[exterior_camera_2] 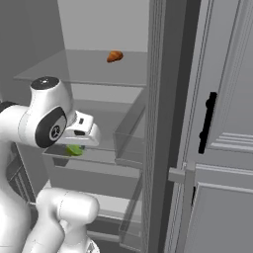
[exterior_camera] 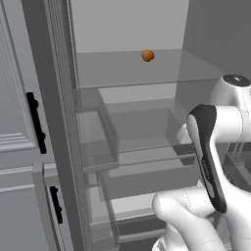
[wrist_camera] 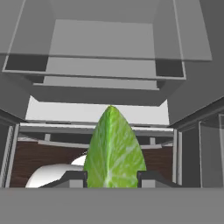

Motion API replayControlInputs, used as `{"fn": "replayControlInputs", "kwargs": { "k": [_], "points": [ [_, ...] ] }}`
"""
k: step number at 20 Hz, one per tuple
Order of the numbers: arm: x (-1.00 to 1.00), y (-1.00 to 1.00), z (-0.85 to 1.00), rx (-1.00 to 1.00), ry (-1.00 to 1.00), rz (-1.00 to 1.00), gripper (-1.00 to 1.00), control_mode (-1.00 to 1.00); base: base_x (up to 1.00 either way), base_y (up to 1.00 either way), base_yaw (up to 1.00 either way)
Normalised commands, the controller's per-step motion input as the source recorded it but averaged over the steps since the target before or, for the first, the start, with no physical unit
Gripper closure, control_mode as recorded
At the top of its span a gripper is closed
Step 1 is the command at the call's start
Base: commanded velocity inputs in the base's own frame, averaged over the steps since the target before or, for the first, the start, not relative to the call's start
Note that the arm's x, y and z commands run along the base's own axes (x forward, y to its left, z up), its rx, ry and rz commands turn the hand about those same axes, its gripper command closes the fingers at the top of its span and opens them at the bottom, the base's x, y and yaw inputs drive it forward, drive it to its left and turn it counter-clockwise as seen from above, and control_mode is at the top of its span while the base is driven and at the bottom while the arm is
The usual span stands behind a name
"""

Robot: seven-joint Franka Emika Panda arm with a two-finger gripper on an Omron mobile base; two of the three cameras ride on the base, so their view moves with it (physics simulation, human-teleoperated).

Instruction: Grab a lemon wedge from the fridge and one ice cube from the ice bowl, and put them in the glass of lemonade.

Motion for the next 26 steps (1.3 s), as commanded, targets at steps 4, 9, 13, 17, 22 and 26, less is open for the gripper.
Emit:
{"fn": "replayControlInputs", "kwargs": {
  "k": [4, 9, 13, 17, 22, 26],
  "points": [
    [0.00, 0.00, 0.00, 0.00, 0.00, 0.00, 1.00, 1.00, -1.00, 0.00, -0.01],
    [0.00, 0.00, 0.00, 0.00, 0.00, 0.00, 1.00, 1.00, -1.00, 0.00, -0.09],
    [0.00, 0.00, 0.00, 0.00, 0.00, 0.00, 1.00, 1.00, -1.00, -0.07, -0.25],
    [0.00, 0.00, 0.00, 0.00, 0.00, 0.00, 1.00, 1.00, -0.94, -0.26, -0.44],
    [0.00, 0.00, 0.00, 0.00, 0.00, 0.00, 1.00, 1.00, -0.13, -0.46, -0.69],
    [0.00, 0.00, 0.00, 0.00, 0.00, 0.00, 1.00, 1.00, 0.17, -0.79, -0.68]
  ]
}}
